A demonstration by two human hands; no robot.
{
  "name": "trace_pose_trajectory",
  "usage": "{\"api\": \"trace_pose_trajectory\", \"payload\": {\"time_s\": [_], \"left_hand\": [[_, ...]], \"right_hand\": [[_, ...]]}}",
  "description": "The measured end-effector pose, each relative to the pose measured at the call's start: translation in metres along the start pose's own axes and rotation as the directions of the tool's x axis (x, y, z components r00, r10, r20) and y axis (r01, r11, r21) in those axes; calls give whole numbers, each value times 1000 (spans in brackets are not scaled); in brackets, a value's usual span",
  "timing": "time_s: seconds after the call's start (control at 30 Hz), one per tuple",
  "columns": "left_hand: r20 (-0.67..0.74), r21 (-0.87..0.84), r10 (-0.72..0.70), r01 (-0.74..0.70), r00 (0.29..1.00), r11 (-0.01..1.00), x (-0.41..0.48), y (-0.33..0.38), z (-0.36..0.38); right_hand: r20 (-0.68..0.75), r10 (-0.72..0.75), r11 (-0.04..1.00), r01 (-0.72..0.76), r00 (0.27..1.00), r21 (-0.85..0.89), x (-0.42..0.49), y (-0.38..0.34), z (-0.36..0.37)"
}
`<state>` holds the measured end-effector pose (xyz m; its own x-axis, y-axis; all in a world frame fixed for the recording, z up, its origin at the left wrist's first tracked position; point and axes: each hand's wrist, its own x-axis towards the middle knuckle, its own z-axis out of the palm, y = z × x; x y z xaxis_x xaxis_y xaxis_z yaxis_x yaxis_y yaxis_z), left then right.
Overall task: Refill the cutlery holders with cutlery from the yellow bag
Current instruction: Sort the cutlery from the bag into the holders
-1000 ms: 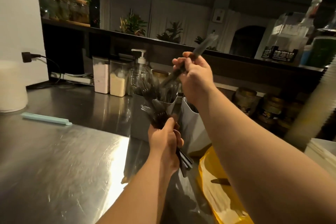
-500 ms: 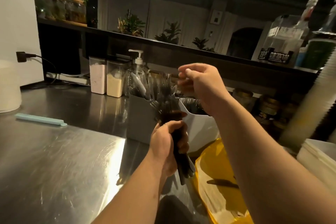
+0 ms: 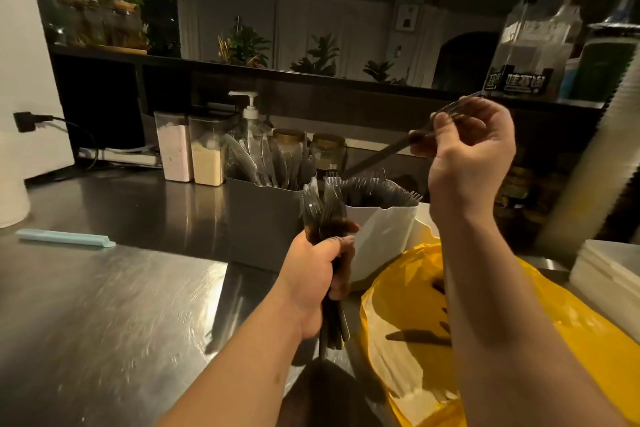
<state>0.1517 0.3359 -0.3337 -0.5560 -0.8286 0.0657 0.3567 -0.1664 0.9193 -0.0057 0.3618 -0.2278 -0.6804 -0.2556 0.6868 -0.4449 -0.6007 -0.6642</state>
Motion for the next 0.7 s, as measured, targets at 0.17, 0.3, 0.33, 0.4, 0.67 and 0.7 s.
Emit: {"api": "trace_pose_trajectory", "payload": {"time_s": [0.17, 0.3, 0.33, 0.4, 0.67, 0.7], "left_hand": [[-32, 13, 8, -8, 999, 1000, 2, -1, 2], [-45, 20, 24, -23, 999, 1000, 0, 1, 1], [-34, 25, 26, -25, 999, 999, 0, 1, 1], [-2, 33, 26, -26, 1000, 999, -2, 1, 2], [30, 167, 13, -18, 999, 986, -3, -1, 5], [58, 156, 13, -22, 998, 988, -5, 1, 6]], "right_hand": [[157, -73, 978, 102, 985, -183, 0, 15, -4], [293, -69, 945, 156, 954, -287, -4, 24, -2], [346, -51, 932, 169, 937, -320, -7, 26, -1], [470, -36, 863, 265, 882, -431, -13, 31, 0], [679, 196, 685, 396, 708, -611, -10, 1, -6], [682, 162, 757, 354, 713, -550, -12, -4, -6]]}}
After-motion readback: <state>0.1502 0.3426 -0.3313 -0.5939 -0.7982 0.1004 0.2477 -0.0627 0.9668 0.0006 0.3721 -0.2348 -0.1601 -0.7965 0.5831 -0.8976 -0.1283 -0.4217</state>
